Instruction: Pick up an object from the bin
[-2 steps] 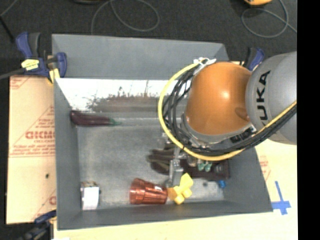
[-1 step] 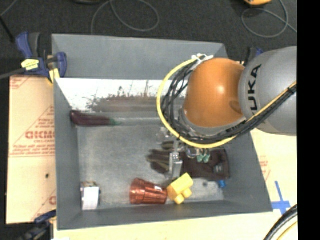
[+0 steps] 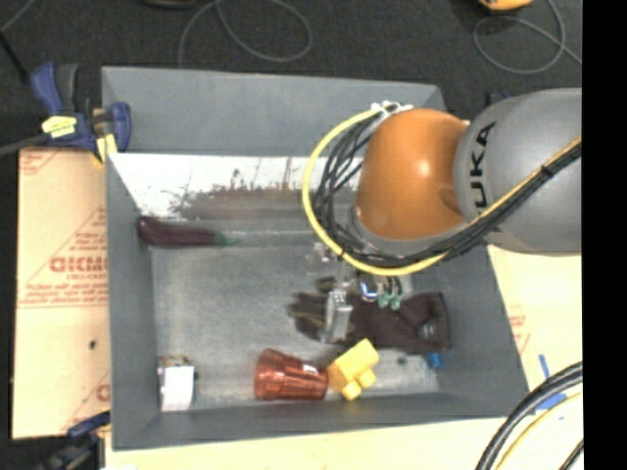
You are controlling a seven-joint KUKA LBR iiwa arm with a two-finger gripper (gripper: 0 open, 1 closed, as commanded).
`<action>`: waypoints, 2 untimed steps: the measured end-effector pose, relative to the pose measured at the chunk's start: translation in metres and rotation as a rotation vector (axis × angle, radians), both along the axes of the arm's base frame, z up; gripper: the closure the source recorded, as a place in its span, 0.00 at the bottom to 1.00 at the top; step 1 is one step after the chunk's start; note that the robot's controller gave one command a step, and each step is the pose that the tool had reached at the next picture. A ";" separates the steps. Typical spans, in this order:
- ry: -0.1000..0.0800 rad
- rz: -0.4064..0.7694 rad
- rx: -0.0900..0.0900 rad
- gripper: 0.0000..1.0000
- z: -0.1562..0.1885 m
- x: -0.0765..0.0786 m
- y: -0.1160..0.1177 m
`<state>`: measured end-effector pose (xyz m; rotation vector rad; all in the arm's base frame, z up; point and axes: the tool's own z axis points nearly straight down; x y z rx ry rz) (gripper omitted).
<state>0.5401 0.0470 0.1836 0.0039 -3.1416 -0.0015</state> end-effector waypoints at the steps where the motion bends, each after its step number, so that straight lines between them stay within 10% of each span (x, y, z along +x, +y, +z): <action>1: -0.007 -0.252 0.002 0.00 -0.017 -0.004 -0.012; 2: -0.003 -0.387 0.001 0.00 -0.029 0.004 -0.022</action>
Offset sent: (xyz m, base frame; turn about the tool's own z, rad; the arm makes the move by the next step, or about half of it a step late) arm 0.0301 -0.0385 -0.0482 0.1279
